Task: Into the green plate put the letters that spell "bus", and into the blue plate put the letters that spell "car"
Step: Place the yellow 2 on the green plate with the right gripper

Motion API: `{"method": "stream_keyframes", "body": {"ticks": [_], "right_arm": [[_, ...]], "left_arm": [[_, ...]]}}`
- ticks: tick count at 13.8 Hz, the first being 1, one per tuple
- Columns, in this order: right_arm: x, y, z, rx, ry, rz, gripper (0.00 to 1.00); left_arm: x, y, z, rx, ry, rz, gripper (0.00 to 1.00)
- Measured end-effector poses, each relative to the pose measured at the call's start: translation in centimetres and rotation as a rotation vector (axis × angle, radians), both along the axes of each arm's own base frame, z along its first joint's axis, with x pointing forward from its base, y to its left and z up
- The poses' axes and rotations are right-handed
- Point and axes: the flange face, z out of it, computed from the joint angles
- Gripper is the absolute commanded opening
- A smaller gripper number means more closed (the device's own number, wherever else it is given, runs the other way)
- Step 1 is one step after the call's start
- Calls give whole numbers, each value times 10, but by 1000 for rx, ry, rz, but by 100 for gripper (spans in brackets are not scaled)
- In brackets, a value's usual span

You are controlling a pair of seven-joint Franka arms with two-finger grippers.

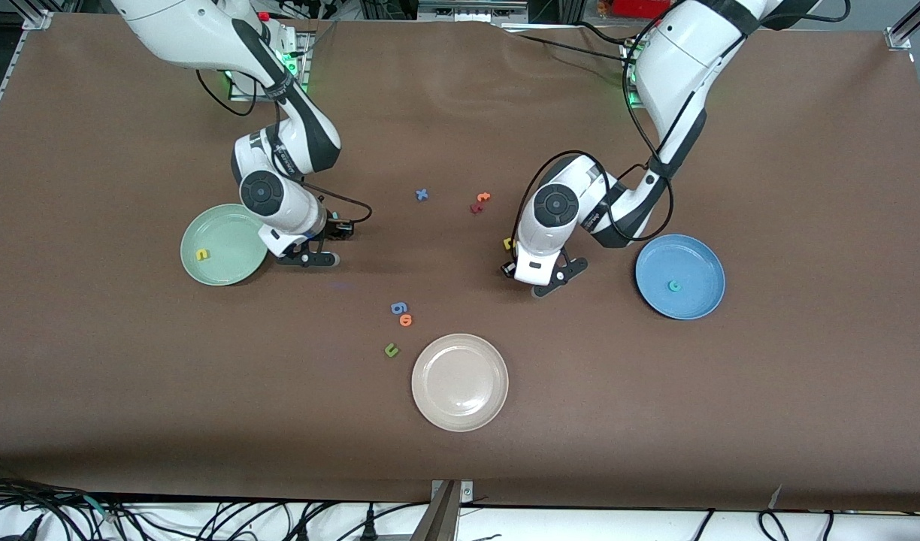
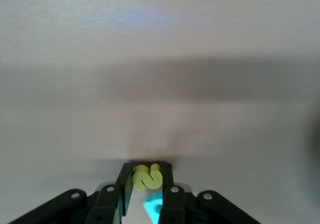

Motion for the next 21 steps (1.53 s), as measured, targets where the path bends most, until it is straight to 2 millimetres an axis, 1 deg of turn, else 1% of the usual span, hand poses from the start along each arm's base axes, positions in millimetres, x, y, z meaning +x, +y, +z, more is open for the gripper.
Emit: {"method": "stream_keyframes", "body": {"ticks": [1, 4, 5, 6, 7, 9, 10, 11, 13, 14, 15, 16, 19, 21], "right_arm": [[7, -10, 13, -14, 8, -15, 15], [29, -49, 64, -42, -1, -70, 16], [34, -68, 75, -50, -5, -89, 16], [39, -88, 79, -56, -5, -98, 16], [43, -112, 77, -61, 0, -94, 16], [46, -157, 62, -69, 22, -76, 16], [46, -172, 52, -72, 31, -63, 16], [47, -182, 40, -74, 37, -50, 17], [46, -192, 16, -80, 47, -26, 19], [45, -194, 6, -83, 54, -20, 24], [44, -195, 0, -84, 59, -14, 68], [44, -195, -3, -85, 60, -11, 99], [47, -195, 2, -84, 50, -11, 99], [49, -192, 11, -82, 48, -16, 99]], "left_arm": [[0, 0, 0, 0, 0, 1, 26], [1, 1, 1, 2, -1, 5, 21], [1, 1, 1, 2, -1, 6, 21], [1, 2, 1, 2, -2, 6, 21], [1, 2, 1, 2, -2, 6, 20], [1, 2, 1, 2, -2, 7, 16], [1, 2, 1, 2, -2, 7, 16], [1, 2, 1, 2, -2, 7, 13], [1, 2, 1, 2, -2, 7, 10], [1, 2, 1, 2, -2, 7, 9], [1, 2, 1, 2, -2, 7, 9], [1, 2, 1, 2, -2, 7, 8], [1, 2, 1, 2, -2, 7, 5], [3, 3, 1, 7, 1, 9, 4]]}}
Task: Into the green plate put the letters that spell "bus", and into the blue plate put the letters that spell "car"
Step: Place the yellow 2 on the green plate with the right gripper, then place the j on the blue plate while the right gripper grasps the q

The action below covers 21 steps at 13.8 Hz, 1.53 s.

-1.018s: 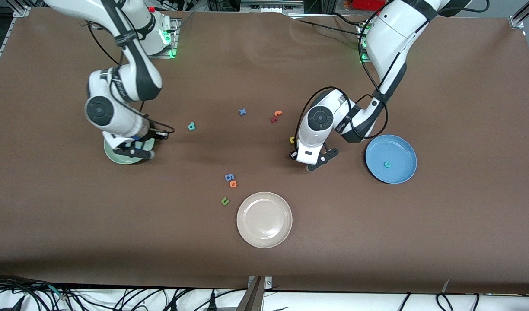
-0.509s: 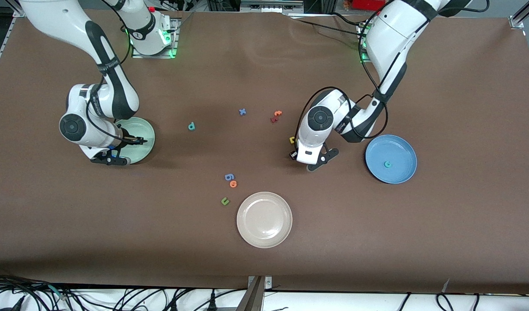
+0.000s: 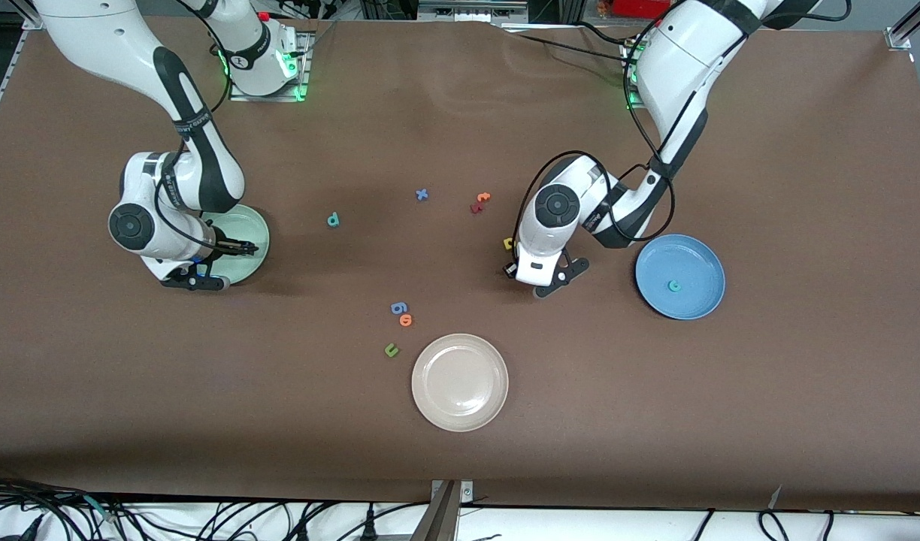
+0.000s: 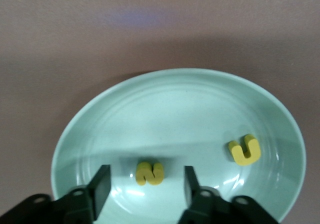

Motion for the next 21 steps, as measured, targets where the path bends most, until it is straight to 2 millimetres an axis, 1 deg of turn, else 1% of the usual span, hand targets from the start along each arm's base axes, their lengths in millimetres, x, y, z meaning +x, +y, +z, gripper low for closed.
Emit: {"method": "stream_keyframes", "body": {"ticks": [1, 2, 3, 5, 7, 9, 10, 11, 13, 15, 16, 17, 18, 19, 20, 21], "right_arm": [[0, 4, 8, 0, 7, -16, 99], [-1, 14, 18, 1, 13, -32, 99], [-4, 29, 27, 3, 20, -44, 99], [-13, 67, 38, 2, 31, -68, 99], [-28, 111, 37, -2, 42, -78, 99], [-44, 149, 31, -10, 37, -113, 99], [-52, 164, 26, -10, 25, -135, 99], [-60, 176, 20, -9, 14, -152, 99], [-74, 190, 8, -10, 16, -166, 99], [-82, 197, -1, -4, 15, -156, 99], [-84, 198, -5, 3, 4, -155, 94], [-86, 197, -10, 10, -8, -154, 92], [-89, 197, -15, 17, -18, -149, 91], [-91, 196, -20, 23, -22, -135, 89], [-92, 195, -23, 29, -22, -114, 85], [-93, 195, -24, 34, -23, -98, 82]], "left_arm": [[3, 3, 1, 14, 10, 3, 3], [8, 7, 4, 34, 24, 2, 2], [14, 11, 11, 55, 43, -10, 2], [27, 20, 28, 94, 84, -48, 2], [39, 33, 42, 120, 119, -88, 2], [50, 57, 48, 136, 165, -141, 2], [56, 76, 50, 142, 196, -179, 2], [62, 99, 53, 143, 229, -222, 2], [76, 149, 61, 128, 281, -309, 2], [89, 197, 66, 124, 298, -392, 2], [93, 219, 66, 124, 313, -431, 2], [95, 238, 65, 118, 330, -477, 2], [97, 256, 64, 104, 344, -524, 4], [98, 272, 62, 86, 357, -559, 32], [98, 286, 60, 70, 367, -581, 99], [97, 297, 58, 59, 375, -594, 100]]}}
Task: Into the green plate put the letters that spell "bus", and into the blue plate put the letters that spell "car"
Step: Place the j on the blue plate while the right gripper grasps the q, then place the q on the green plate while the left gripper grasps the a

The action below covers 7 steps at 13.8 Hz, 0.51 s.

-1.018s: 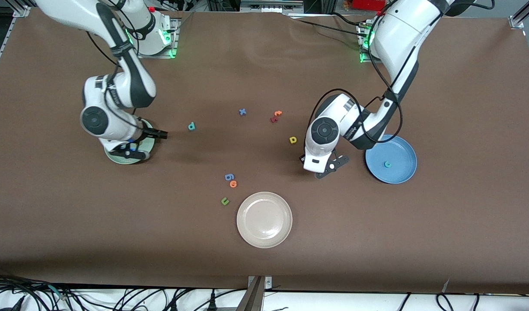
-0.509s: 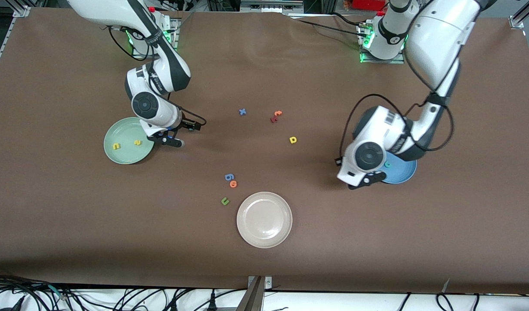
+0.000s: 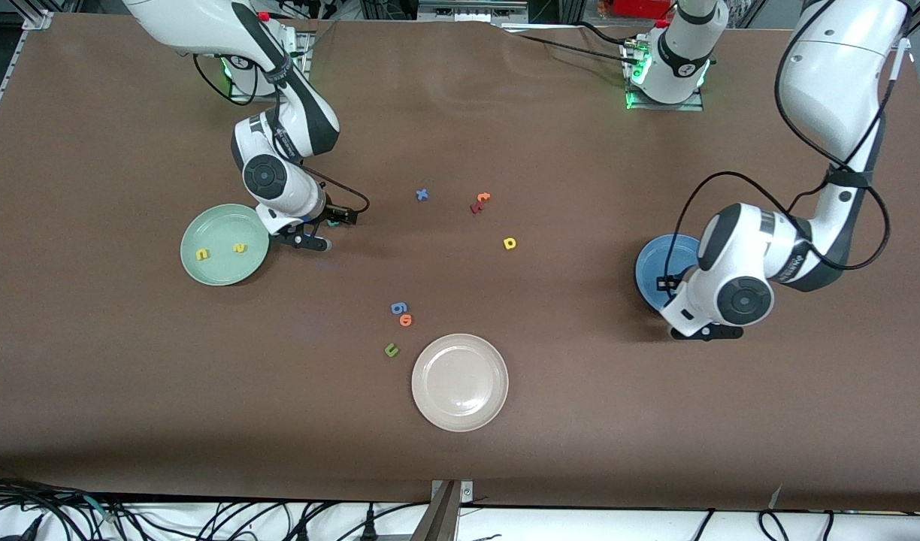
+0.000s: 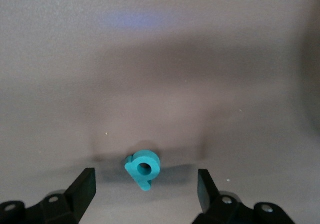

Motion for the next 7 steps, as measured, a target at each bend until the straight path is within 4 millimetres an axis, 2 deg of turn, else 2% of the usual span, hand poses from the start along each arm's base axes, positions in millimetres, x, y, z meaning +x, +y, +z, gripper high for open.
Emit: {"method": "stream_keyframes", "body": {"ticks": [2, 4, 5, 7], "right_arm": [[0, 0, -1, 9, -7, 27, 81], [0, 0, -3, 11, -7, 32, 75], [0, 0, -4, 12, -7, 33, 71], [0, 0, -4, 13, -8, 37, 61]], "left_arm": [[-2, 3, -4, -5, 10, -4, 100], [-2, -11, 1, -8, -1, 8, 100], [-3, -25, 6, -11, -12, 36, 100], [-8, -70, 19, -27, -38, 126, 100]]}}
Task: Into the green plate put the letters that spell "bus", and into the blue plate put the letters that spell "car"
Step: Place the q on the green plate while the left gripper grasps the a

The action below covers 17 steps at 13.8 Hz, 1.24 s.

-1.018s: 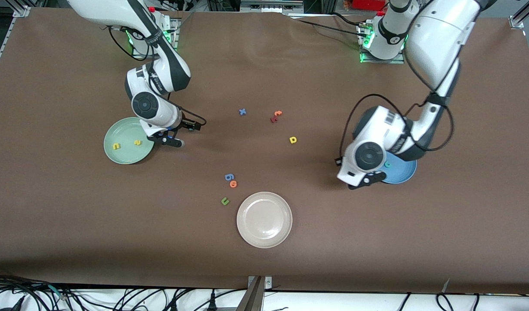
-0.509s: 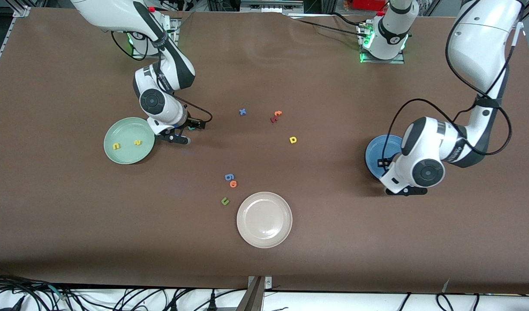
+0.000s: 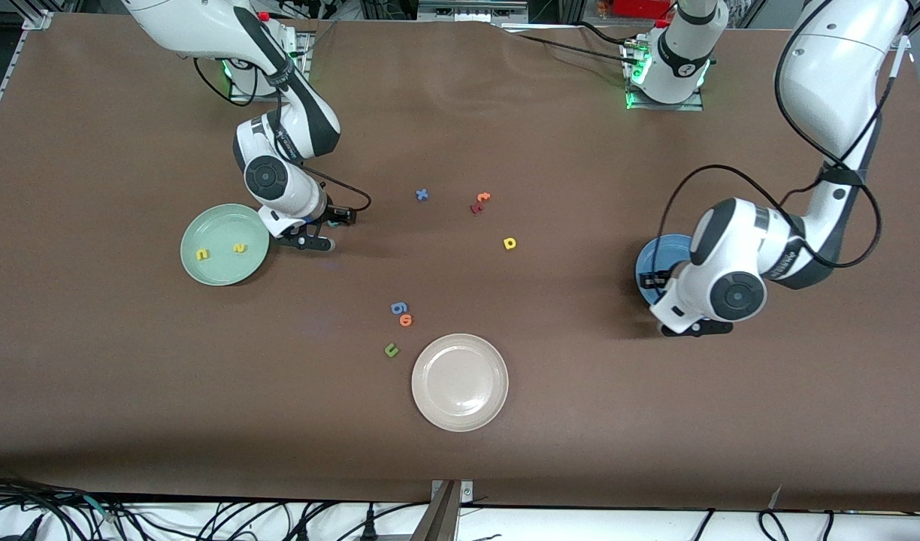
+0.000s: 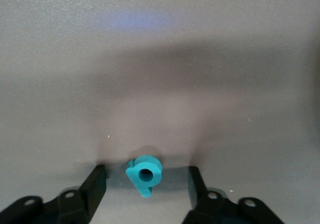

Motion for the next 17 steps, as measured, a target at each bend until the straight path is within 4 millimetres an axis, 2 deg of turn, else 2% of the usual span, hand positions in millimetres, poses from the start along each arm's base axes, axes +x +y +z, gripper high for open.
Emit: {"method": "stream_keyframes", "body": {"ticks": [3, 5, 8, 10, 12, 15, 17], "right_arm": [[1, 0, 3, 5, -6, 17, 44], [1, 0, 4, 6, -7, 19, 37], [1, 0, 5, 7, -10, 21, 19], [2, 0, 6, 6, -10, 21, 13], [2, 0, 6, 6, -10, 21, 13], [2, 0, 6, 5, -8, 20, 13], [7, -10, 11, -10, 10, 9, 13]], "left_arm": [[-9, -73, 15, -56, -74, 115, 100], [-21, -117, 13, -61, -122, 189, 100], [-50, -176, -11, -107, -207, 266, 100], [-75, -206, -28, -134, -239, 307, 100], [-98, -228, -41, -144, -264, 335, 100], [-120, -234, -57, -51, -341, 359, 100], [-128, -237, -62, -23, -368, 385, 100]]}}
